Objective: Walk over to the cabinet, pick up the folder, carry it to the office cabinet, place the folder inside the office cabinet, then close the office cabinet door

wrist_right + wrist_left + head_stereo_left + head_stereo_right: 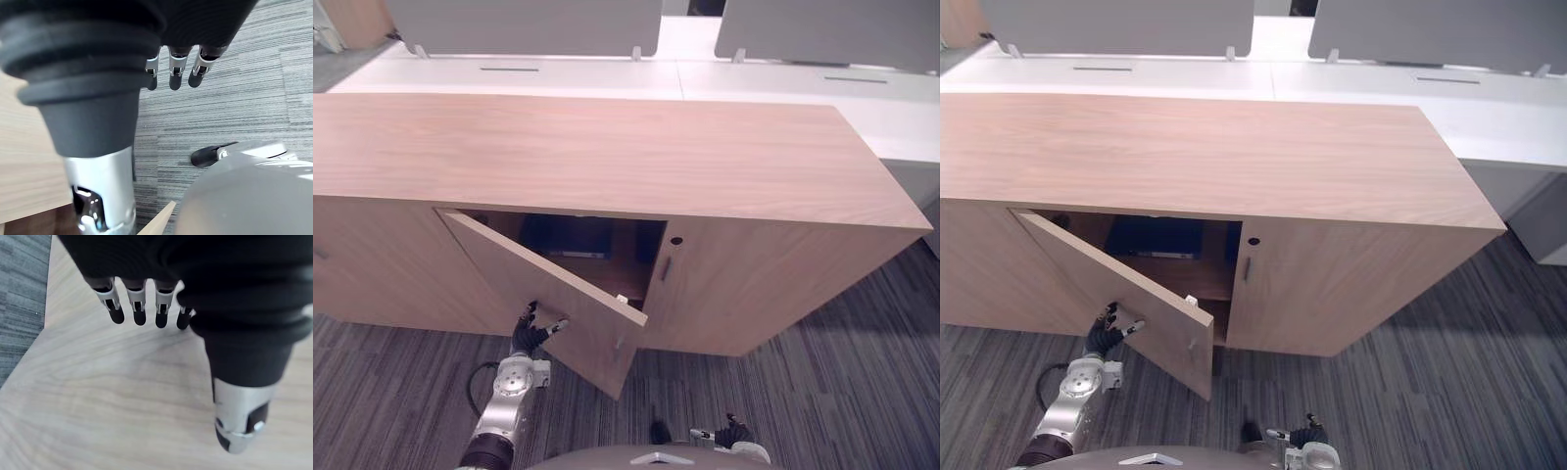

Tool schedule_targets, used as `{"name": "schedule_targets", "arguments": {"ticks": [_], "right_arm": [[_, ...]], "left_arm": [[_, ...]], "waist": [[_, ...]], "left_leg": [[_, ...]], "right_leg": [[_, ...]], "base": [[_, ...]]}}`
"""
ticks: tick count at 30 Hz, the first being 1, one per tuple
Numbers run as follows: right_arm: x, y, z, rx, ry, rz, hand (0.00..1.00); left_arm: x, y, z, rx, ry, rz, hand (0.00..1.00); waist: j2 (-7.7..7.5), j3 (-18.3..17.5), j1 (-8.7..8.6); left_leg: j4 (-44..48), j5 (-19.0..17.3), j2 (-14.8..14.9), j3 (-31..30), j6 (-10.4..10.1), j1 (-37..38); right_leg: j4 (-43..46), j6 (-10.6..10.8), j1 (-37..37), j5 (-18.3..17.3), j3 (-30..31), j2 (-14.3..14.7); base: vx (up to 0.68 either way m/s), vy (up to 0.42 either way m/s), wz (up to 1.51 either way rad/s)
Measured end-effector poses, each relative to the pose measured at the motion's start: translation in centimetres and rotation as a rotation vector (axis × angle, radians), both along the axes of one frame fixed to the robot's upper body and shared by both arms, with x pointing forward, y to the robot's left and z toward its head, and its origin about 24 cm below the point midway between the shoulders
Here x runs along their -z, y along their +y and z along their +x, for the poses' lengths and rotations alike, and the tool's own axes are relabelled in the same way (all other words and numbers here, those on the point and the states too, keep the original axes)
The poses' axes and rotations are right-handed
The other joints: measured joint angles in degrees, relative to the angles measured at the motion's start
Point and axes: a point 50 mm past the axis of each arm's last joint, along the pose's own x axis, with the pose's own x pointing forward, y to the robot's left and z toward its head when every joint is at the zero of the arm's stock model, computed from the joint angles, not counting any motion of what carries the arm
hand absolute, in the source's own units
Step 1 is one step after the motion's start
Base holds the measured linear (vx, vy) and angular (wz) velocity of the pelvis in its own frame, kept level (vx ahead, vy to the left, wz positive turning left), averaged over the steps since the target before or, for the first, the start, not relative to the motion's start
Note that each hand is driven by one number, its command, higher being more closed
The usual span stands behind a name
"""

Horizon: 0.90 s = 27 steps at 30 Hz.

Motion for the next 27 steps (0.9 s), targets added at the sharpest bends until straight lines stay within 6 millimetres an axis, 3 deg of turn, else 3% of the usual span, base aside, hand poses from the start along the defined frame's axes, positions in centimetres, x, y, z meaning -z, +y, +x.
{"name": "schedule_targets", "arguments": {"ticks": [4,11,23,27], "right_arm": [[0.0,0.0,0.1,-0.001,-0.003,-0.001,0.00],[0.0,0.0,0.0,0.001,-0.002,-0.001,0.00],[-0.1,-0.1,0.1,0.009,-0.009,-0.009,0.00],[0.0,-0.1,-0.1,0.017,-0.002,-0.018,0.00]], "left_arm": [[-0.7,0.9,1.0,-0.011,-0.024,0.043,0.00],[-1.5,0.7,2.8,0.014,-0.049,0.062,0.00],[-1.4,0.3,3.3,0.041,-0.042,0.067,0.00],[-0.6,0.0,2.3,0.050,-0.013,0.050,0.00]], "waist": [[-0.03,0.34,-0.62],[0.00,0.63,-1.41],[0.44,0.89,-2.41],[0.46,0.91,-2.28]], "left_leg": [[0.01,-0.20,-0.13,1.32,0.42,-0.69],[0.00,-0.30,-0.71,1.53,0.69,-1.37],[-0.02,0.52,-0.61,-0.46,0.90,-0.99],[-0.03,0.74,-0.47,-1.48,0.91,-0.07]], "right_leg": [[-0.02,-0.53,-1.70,1.04,-0.43,0.16],[-0.04,-1.25,-2.95,1.80,-2.23,-0.28],[-0.04,-0.93,-1.96,1.90,-4.11,-0.33],[-0.04,-0.58,-0.43,1.65,-5.11,-0.33]], "base": [[-0.01,-0.046,-0.21],[-0.05,-0.046,-0.11],[-0.06,-0.052,0.04],[-0.05,-0.043,0.14]]}}
